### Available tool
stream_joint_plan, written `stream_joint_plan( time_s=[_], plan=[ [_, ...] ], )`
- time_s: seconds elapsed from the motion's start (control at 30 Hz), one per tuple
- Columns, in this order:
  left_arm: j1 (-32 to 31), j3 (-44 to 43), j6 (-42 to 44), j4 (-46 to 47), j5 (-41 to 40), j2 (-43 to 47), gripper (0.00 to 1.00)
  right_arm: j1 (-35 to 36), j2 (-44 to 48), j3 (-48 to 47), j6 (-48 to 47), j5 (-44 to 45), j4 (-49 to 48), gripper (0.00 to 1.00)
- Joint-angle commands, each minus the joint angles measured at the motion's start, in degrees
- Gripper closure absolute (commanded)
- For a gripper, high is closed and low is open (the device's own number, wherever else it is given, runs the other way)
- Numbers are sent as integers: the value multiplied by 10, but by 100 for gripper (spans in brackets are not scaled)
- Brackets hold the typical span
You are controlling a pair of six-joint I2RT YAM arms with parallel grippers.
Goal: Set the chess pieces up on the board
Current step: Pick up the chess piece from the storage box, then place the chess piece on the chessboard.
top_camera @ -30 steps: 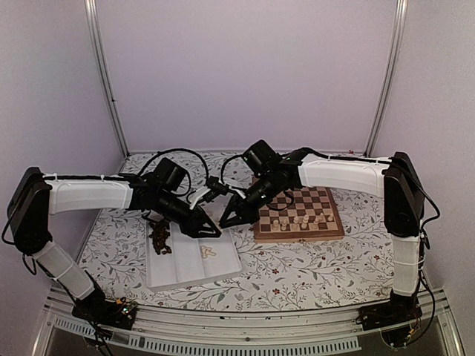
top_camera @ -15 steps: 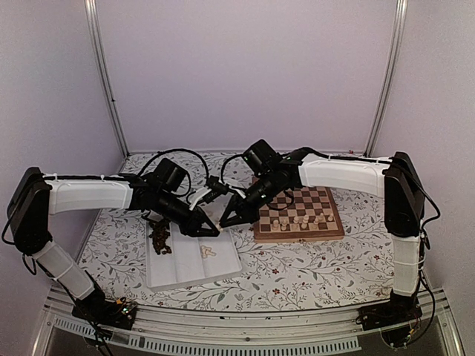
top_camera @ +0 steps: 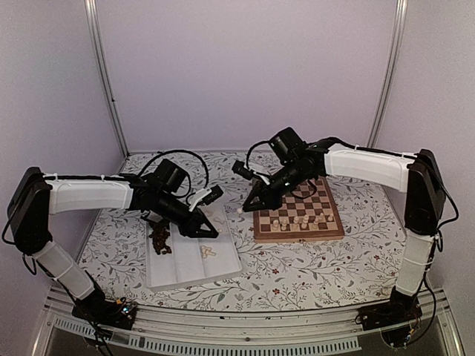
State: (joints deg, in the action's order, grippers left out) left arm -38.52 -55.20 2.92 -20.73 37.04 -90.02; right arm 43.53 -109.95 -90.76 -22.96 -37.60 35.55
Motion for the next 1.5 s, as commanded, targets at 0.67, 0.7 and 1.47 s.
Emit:
stream_joint_plan(
  time_s=[0.67, 0.7, 1.47],
  plan=[
    [-6, -16, -1, -27, -21, -11, 88, -159, 8, 11, -243, 314, 258, 100],
    [-7, -16, 0, -27, -20, -11, 88, -159, 6, 11, -240, 314, 258, 100],
    [-8, -20, 1, -34, -21, -20, 87, -159, -56, 1, -230, 330, 254, 95]
  ],
)
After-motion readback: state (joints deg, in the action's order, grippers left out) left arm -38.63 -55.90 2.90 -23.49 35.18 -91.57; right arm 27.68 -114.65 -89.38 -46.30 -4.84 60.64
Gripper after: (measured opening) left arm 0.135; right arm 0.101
